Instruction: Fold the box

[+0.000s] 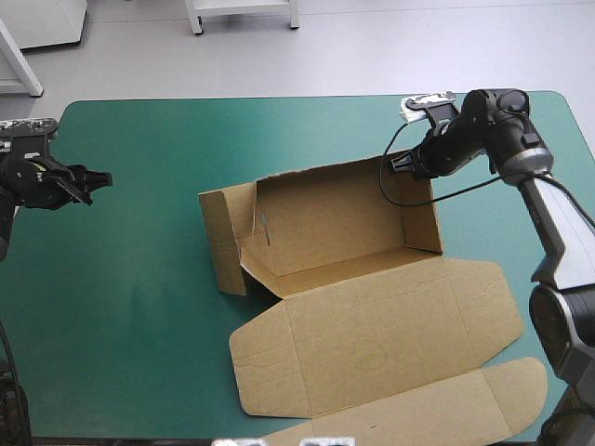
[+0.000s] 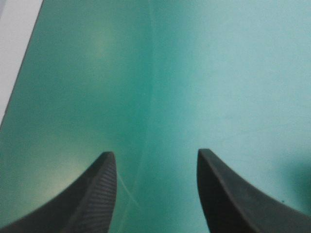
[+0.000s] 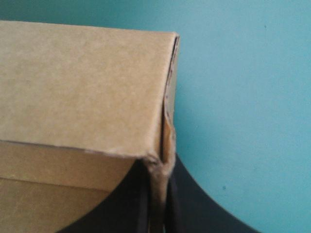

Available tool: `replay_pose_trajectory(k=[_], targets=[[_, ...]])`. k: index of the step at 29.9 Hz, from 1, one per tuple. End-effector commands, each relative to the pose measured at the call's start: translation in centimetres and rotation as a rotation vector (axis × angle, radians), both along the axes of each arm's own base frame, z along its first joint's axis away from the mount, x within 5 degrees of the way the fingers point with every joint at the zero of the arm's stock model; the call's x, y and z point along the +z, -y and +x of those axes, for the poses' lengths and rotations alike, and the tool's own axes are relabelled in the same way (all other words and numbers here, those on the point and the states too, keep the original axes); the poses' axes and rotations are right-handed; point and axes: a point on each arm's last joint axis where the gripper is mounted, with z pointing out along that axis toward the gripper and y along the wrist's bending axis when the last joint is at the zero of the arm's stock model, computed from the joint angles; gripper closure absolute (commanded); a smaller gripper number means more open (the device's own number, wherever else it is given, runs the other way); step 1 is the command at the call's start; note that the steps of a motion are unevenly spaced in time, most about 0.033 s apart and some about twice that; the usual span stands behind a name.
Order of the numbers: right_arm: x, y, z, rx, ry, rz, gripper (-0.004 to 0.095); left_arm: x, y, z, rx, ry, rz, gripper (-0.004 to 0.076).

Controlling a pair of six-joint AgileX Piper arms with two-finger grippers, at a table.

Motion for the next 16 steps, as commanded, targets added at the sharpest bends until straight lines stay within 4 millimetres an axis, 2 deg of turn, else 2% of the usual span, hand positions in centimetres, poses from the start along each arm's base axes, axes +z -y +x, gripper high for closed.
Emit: replay_pose_trajectory(k=[1,9,11,14,16], targets=[[2.5,0.2,0.8,-0.024,0.112,0.025,0.0925,2.3,0.6,-0.5,-0.032,0.116,-0.022,0.0358],[0.7,-0.2,4.0,-0.040,0.111,0.012,0.0921,2.4,1.5,-0.3,-0.104,0.143,-0.091,0.0358],[0.4,-0.3,4.5,-0.040,0.114,0.013,0.0886,2.4,1.6,-0.3,-0.106,0.143,-0.097,0.0358],[0.1,-0.3,5.1,-0.042,0.123,0.004,0.0750,2.4,1.7,-0.3,-0.107,0.144,-0.109,0.0358],[0.4,-0.3,5.3,-0.041,0.142,-0.002,0.0598,2.4,1.7,-0.3,-0.111,0.144,-0.112,0.0358]])
